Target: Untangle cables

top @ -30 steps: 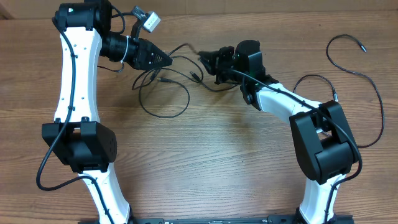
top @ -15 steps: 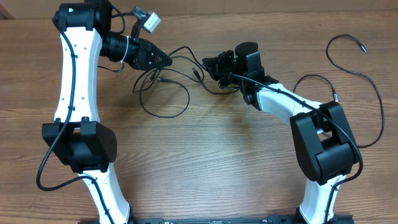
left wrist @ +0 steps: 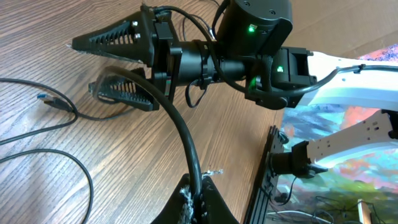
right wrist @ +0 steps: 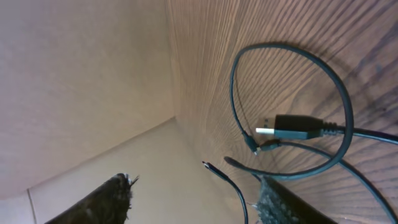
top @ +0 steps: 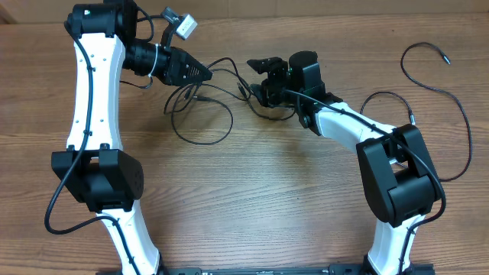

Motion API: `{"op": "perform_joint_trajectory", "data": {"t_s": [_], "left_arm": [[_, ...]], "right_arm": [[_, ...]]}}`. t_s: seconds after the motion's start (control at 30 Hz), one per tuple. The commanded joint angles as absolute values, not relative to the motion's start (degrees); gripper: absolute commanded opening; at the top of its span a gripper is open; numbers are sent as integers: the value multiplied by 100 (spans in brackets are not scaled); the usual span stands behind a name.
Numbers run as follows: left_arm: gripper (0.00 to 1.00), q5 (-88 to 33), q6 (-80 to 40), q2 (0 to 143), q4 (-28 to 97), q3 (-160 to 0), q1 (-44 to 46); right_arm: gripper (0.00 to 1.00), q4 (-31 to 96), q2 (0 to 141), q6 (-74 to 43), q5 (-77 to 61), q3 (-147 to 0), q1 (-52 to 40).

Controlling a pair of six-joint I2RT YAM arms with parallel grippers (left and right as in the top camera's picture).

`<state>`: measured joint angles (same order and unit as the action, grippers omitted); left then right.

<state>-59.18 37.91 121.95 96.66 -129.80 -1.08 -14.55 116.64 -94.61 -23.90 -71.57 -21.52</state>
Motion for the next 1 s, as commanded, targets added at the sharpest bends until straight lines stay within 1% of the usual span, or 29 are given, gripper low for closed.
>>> {"op": "perform_joint_trajectory", "data": {"t_s": [0.0, 0.07, 0.17, 0.23, 0.3, 0.4, 0.47, 0.53, 0.57, 0.6, 0.63, 0.7, 0.77, 0.8, 0.83, 0.87, 0.97], "left_arm": [[4, -6412, 3983, 12171, 9682, -13098, -60], [4, -6733, 3983, 12171, 9682, -13098, -58], [4, -6849, 3981, 12171, 9682, -13098, -34], [4, -6794, 3990, 12171, 9682, -13098, 8], [4, -6563, 3992, 12171, 9682, -13098, 60], [4, -6539, 3992, 12171, 9671, -13098, 86], [4, -6381, 3990, 12171, 9662, -13098, 84], [4, -6259, 3988, 12171, 9664, -13098, 82], [4, -6241, 3988, 12171, 9664, -13098, 78], [4, -6237, 3990, 12171, 9664, -13098, 75], [4, -6237, 3990, 12171, 9664, -13098, 78], [4, -6235, 3990, 12171, 9664, -13098, 78], [4, -6235, 3990, 12171, 9664, -13098, 78], [4, -6235, 3990, 12171, 9662, -13098, 78], [4, -6237, 3990, 12171, 9662, -13098, 78], [4, -6237, 3990, 12171, 9662, -13098, 78], [4, -6235, 3988, 12171, 9664, -13098, 78]], "right_arm": [[67, -1496, 11491, -9998, -2445, -7175, -2178], [71, -1627, 11491, -10055, -2447, -7175, -2202], [72, -1754, 11491, -10248, -2464, -7175, -2250], [72, -1852, 11491, -10556, -2615, -7175, -2316], [72, -1925, 11491, -10589, -2751, -7175, -2359], [72, -1879, 11491, -10451, -2783, -7175, -2362], [77, -1881, 11491, -9896, -2963, -7175, -2327], [78, -1876, 11491, -9411, -2987, -7175, -2204], [81, -1883, 11491, -9404, -3039, -7175, -2152], [88, -1992, 11491, -9397, -3214, -7175, -2043], [91, -2169, 11491, -9336, -3382, -7175, -1959], [96, -2923, 11491, -8632, -4016, -7175, -1708], [97, -3411, 11491, -8121, -4436, -7175, -1566], [97, -3553, 11491, -7706, -4790, -7175, -1461], [98, -3527, 11491, -7550, -4984, -7175, -1404], [100, -3247, 11491, -7487, -5288, -7175, -1306], [100, -2530, 11491, -7380, -5817, -7172, -1162]]}}
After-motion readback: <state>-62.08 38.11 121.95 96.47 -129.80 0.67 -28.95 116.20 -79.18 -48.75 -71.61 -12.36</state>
